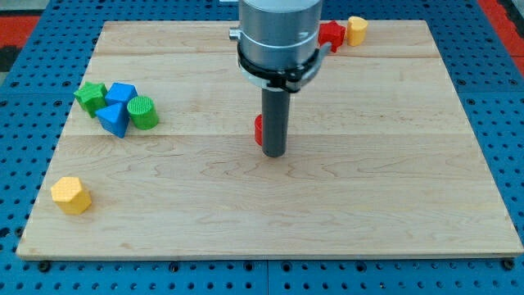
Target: Move red blocks towards yellow heart
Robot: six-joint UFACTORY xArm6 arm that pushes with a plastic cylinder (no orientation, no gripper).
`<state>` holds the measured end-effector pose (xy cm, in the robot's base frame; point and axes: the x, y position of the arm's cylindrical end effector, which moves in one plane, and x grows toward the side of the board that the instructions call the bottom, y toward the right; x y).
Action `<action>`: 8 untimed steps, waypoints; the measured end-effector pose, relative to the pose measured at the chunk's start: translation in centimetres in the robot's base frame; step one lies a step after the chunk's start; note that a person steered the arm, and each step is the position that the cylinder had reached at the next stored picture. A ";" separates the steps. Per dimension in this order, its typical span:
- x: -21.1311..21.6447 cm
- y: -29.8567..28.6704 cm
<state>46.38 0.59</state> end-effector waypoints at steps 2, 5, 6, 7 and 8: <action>-5.7 -1.5; -14.9 7.8; -13.0 8.8; -13.1 3.5; -16.8 4.0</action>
